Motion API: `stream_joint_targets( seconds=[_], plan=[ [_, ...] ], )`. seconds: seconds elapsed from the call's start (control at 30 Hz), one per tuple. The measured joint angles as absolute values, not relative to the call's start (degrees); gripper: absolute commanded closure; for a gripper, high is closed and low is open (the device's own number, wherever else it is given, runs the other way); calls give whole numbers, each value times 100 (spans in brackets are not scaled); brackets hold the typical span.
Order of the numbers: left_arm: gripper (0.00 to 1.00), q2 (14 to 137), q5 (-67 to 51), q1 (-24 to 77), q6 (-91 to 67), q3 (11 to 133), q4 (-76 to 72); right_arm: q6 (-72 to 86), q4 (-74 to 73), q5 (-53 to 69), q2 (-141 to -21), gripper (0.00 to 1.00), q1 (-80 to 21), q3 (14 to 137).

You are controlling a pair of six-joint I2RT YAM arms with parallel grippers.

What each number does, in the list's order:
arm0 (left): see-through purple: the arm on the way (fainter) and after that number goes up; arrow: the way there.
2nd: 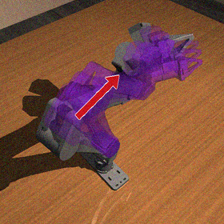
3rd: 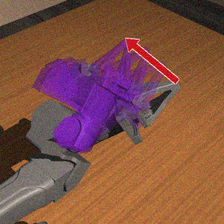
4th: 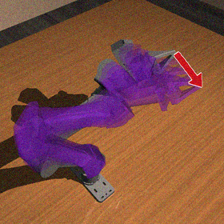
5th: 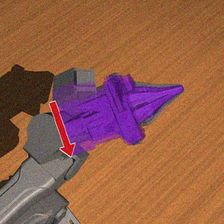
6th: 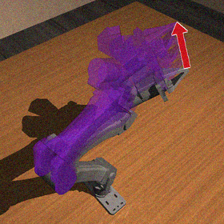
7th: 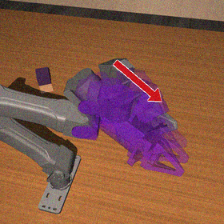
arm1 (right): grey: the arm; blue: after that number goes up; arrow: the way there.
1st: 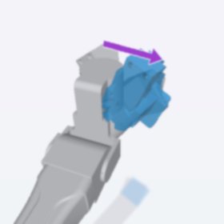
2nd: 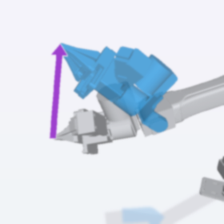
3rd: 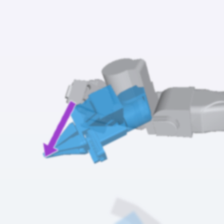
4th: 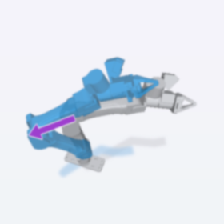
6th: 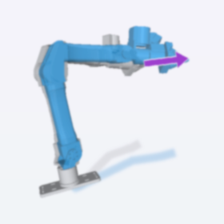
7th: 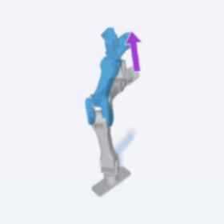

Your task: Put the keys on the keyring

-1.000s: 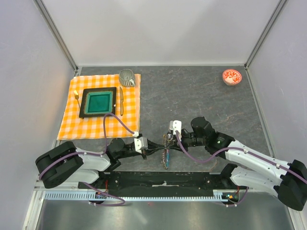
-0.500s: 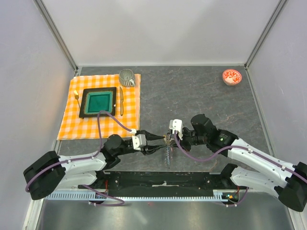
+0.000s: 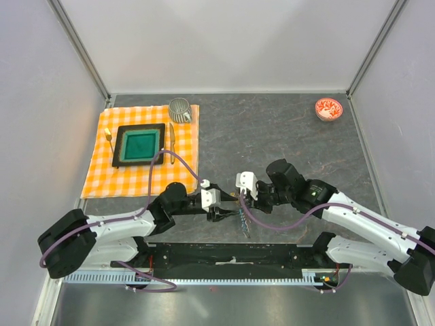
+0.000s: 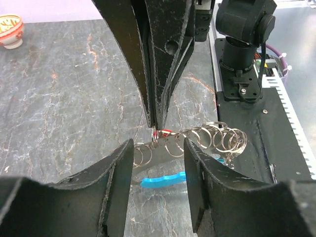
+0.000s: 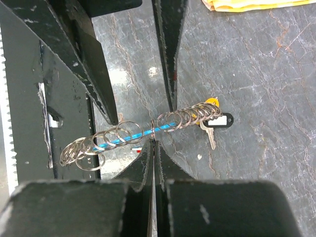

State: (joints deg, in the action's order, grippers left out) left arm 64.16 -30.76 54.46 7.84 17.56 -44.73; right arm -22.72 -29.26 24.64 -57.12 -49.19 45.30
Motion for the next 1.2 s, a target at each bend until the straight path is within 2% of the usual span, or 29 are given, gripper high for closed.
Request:
stream_joint_targets(
  seconds=[0.2, 0.47, 0.67, 0.73, 0.77, 0.87, 0.97, 1.0, 1.07, 1.2],
  plan=[
    [58, 6626, -3199, 5446, 790, 2018, -4283, -2403, -3070, 2357, -5782, 100, -5083, 4558],
    [66, 6917, -3363, 5446, 799, 2250, -4125, -2447, -3096, 2318, -5782, 100, -5129, 4580],
    [82, 7111, -3474, 5448, 797, 2342, -3946, -2456, -3096, 2300, -5780, 100, -5140, 4580],
    [89, 7135, -3511, 5446, 797, 2366, -3913, -2471, -3096, 2298, -5780, 100, -5146, 4580],
    [98, 7142, -3516, 5448, 794, 2375, -3907, -2473, -3098, 2296, -5780, 100, -5148, 4580],
    [98, 7153, -3524, 5443, 799, 2390, -3894, -2477, -3111, 2283, -5769, 100, -5153, 4580],
    [98, 7155, -3527, 5446, 799, 2447, -3785, -2469, -3122, 2274, -5756, 91, -5155, 4580],
    [98, 7155, -3522, 5446, 799, 2453, -3776, -2449, -3122, 2265, -5747, 82, -5153, 4580],
    [98, 7150, -3507, 5446, 799, 2453, -3782, -2344, -3103, 2215, -5717, 80, -5155, 4576],
    [98, 7078, -3308, 5446, 797, 2331, -3931, -2023, -2877, 2016, -5439, 67, -5151, 4497]
  ],
)
